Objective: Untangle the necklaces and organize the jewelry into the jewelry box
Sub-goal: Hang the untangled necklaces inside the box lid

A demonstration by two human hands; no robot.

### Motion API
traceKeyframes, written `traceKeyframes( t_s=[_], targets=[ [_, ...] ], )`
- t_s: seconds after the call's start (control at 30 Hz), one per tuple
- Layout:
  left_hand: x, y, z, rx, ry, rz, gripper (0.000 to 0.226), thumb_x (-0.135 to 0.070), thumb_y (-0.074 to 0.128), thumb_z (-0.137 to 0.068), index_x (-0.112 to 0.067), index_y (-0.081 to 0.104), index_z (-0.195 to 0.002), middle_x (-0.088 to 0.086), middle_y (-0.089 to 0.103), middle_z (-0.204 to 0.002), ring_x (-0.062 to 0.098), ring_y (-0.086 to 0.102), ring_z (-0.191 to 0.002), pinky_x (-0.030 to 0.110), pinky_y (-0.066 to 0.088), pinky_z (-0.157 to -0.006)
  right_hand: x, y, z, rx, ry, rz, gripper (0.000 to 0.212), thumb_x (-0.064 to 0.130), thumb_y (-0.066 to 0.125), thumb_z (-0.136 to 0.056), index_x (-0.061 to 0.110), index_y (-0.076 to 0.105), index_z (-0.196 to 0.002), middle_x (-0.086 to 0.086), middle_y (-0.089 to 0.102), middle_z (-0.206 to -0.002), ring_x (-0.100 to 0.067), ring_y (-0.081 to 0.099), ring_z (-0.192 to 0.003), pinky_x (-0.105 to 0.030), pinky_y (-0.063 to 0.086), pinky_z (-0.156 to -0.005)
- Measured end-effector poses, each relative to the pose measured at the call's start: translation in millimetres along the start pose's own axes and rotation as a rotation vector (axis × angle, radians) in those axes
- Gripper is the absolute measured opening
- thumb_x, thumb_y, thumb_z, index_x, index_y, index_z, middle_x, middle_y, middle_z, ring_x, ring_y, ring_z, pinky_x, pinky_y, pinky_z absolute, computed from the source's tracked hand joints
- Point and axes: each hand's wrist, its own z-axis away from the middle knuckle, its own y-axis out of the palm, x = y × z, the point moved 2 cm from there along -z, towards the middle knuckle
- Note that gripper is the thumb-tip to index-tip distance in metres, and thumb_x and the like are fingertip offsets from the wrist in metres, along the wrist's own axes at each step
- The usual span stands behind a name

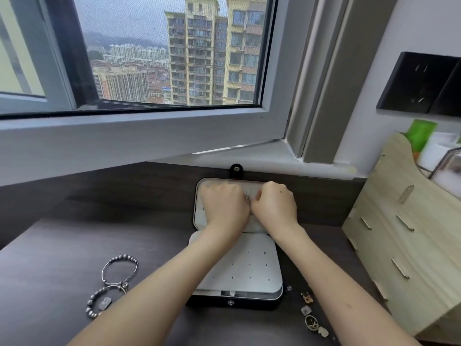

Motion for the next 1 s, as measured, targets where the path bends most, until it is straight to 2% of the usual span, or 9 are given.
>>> traceKeyframes(
  t_s=[0.1,0.17,0.27,0.33,0.4,0.53,0.63,0.73,1.0],
  targets=[
    [1.6,8.2,2.3,0.033,-0.011,0.029,0.025,-0.026,0.051,-0.087,-0.019,0.044,-0.064,0.006,0.064,-0.081,0.022,0.040,-0.071,0.031,0.021,-0.067,-2.7,2.8,4.9,0.022,0.003,0.010,0.031,0.024,0.059,-0.087,0.009,0.045,-0.063,-0.007,0.048,-0.063,-0.030,0.049,-0.066,-0.026,0.030,-0.051],
    [5.9,3.1,3.2,-0.017,0.001,0.066,0.026,-0.022,0.057,-0.083,-0.018,0.046,-0.059,0.008,0.063,-0.069,0.024,0.045,-0.064,0.031,0.022,-0.063,-2.7,-1.4,6.6,-0.034,-0.016,-0.022,0.034,0.021,0.057,-0.088,0.010,0.044,-0.058,-0.003,0.046,-0.060,-0.029,0.050,-0.065,-0.027,0.030,-0.050],
    [10.0,2.6,-2.9,-0.146,-0.005,0.073,0.032,-0.020,0.067,-0.062,-0.018,0.044,-0.041,0.006,0.051,-0.044,0.025,0.046,-0.041,0.025,0.023,-0.052,-0.1,-9.6,2.9,-0.149,-0.057,-0.060,0.025,0.019,0.052,-0.090,0.006,0.060,-0.070,-0.007,0.062,-0.072,-0.029,0.060,-0.075,-0.028,0.039,-0.058],
    [9.3,1.5,-6.4,-0.139,-0.045,0.087,0.028,-0.020,0.065,-0.068,-0.013,0.052,-0.044,0.007,0.055,-0.049,0.027,0.049,-0.045,0.027,0.023,-0.053,1.0,-9.5,-1.8,-0.169,-0.046,-0.069,0.025,0.021,0.052,-0.090,0.006,0.064,-0.073,-0.009,0.066,-0.077,-0.031,0.061,-0.080,-0.030,0.040,-0.062],
    [5.3,3.4,-7.3,-0.074,-0.097,0.093,0.026,-0.025,0.054,-0.083,-0.013,0.059,-0.060,0.007,0.063,-0.069,0.028,0.056,-0.065,0.030,0.023,-0.059,1.2,-5.4,-5.4,-0.174,-0.004,-0.095,0.026,0.021,0.053,-0.089,0.004,0.066,-0.075,-0.012,0.068,-0.081,-0.033,0.062,-0.082,-0.030,0.040,-0.063],
    [-1.7,3.3,-10.4,-0.043,-0.177,0.148,0.026,-0.030,0.045,-0.088,-0.015,0.052,-0.067,0.007,0.065,-0.081,0.028,0.059,-0.080,0.030,0.025,-0.061,1.6,0.9,-8.2,-0.193,0.093,-0.165,0.024,0.016,0.054,-0.083,0.005,0.060,-0.063,-0.016,0.065,-0.072,-0.037,0.061,-0.075,-0.029,0.037,-0.057],
    [-0.6,0.4,-13.2,0.012,-0.223,0.175,0.029,-0.025,0.049,-0.084,-0.013,0.043,-0.059,0.002,0.053,-0.064,0.026,0.055,-0.072,0.028,0.024,-0.053,2.4,-1.1,-8.9,-0.165,0.119,-0.201,0.024,0.011,0.054,-0.079,0.005,0.055,-0.056,-0.012,0.058,-0.060,-0.034,0.055,-0.063,-0.026,0.035,-0.052],
    [1.3,-2.1,-12.7,0.064,-0.240,0.169,0.029,-0.021,0.053,-0.082,-0.017,0.038,-0.057,-0.003,0.039,-0.055,0.023,0.046,-0.065,0.025,0.019,-0.047,1.9,-4.0,-6.0,-0.090,0.124,-0.201,0.031,0.005,0.054,-0.074,0.010,0.039,-0.049,-0.003,0.039,-0.049,-0.023,0.039,-0.050,-0.024,0.022,-0.043],
    [3.1,1.3,-3.4,0.131,-0.141,0.155,0.037,-0.024,0.051,-0.086,-0.018,0.035,-0.054,-0.001,0.044,-0.057,0.023,0.047,-0.065,0.028,0.015,-0.047,-3.6,1.3,1.9,0.024,0.054,-0.151,0.034,0.011,0.056,-0.083,0.011,0.041,-0.053,-0.003,0.045,-0.055,-0.026,0.044,-0.058,-0.024,0.025,-0.043]
  ],
)
